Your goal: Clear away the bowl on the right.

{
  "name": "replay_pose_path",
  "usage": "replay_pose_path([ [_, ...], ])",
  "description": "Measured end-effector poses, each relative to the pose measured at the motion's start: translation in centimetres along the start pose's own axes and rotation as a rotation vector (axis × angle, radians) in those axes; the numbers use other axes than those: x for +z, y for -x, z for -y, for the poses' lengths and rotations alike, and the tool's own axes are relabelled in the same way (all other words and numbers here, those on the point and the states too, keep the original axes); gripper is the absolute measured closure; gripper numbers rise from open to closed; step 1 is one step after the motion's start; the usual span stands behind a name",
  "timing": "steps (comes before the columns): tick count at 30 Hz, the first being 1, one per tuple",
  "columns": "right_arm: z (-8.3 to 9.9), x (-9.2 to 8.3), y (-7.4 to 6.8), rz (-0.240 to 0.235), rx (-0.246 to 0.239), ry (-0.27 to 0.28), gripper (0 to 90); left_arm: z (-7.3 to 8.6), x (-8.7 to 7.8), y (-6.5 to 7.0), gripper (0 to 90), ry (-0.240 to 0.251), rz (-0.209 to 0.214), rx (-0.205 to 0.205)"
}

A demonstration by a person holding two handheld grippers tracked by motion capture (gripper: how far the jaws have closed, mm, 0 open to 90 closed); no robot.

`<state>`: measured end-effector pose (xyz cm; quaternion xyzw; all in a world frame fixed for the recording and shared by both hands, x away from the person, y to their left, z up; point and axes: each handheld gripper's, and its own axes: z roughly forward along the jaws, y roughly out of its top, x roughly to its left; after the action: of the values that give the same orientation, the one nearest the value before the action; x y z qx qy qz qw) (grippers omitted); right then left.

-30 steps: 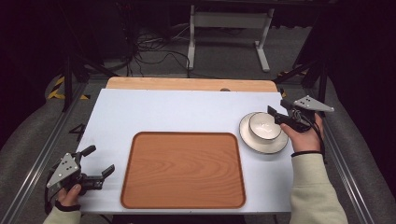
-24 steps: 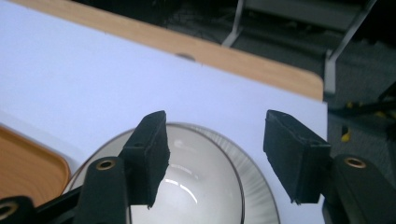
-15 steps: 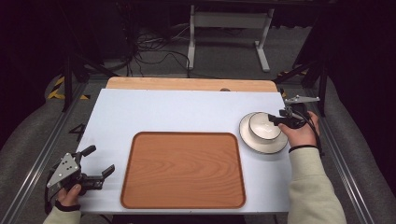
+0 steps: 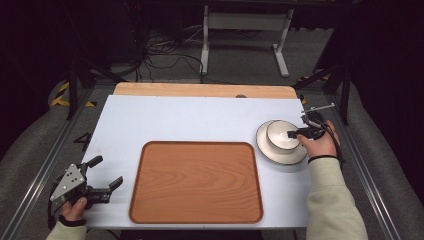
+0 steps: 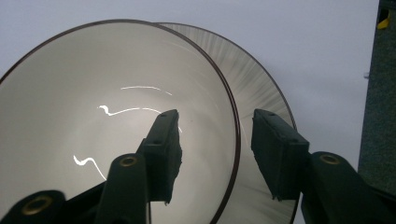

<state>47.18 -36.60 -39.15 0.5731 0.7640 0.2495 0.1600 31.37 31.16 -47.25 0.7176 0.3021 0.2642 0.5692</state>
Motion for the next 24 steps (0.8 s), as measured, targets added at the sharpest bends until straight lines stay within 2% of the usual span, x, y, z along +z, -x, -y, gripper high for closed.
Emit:
replay_pose_path([
  [3, 0.05, 0.28, 0.02, 0.006, 0.025, -0.024, 55.8, 0.0, 0.0, 0.02, 0.3, 0.0, -0.001, -0.002],
  [5, 0.11, 0.49, 0.0, 0.043, 0.038, -0.045, 58.0, 0.0, 0.01, 0.0, 0.3, 0.0, 0.0, 0.0],
  [10, 0.12, 0.73, -0.08, 0.042, 0.088, -0.074, 66.6, 0.0, 0.01, 0.01, 0.3, 0.0, -0.001, -0.002],
  [17, 0.06, 0.64, -0.36, 0.052, 0.157, -0.082, 78.8, 0.0, 0.02, 0.01, 0.3, 0.0, -0.002, -0.003],
  [20, -0.01, 0.64, -0.48, 0.058, 0.168, -0.087, 79.9, 0.0, 0.02, 0.0, 0.3, 0.0, -0.001, -0.003],
  [24, 0.0, 0.62, -0.41, 0.053, 0.209, -0.082, 81.3, 0.0, 0.02, -0.01, 0.3, 0.0, -0.001, -0.005],
])
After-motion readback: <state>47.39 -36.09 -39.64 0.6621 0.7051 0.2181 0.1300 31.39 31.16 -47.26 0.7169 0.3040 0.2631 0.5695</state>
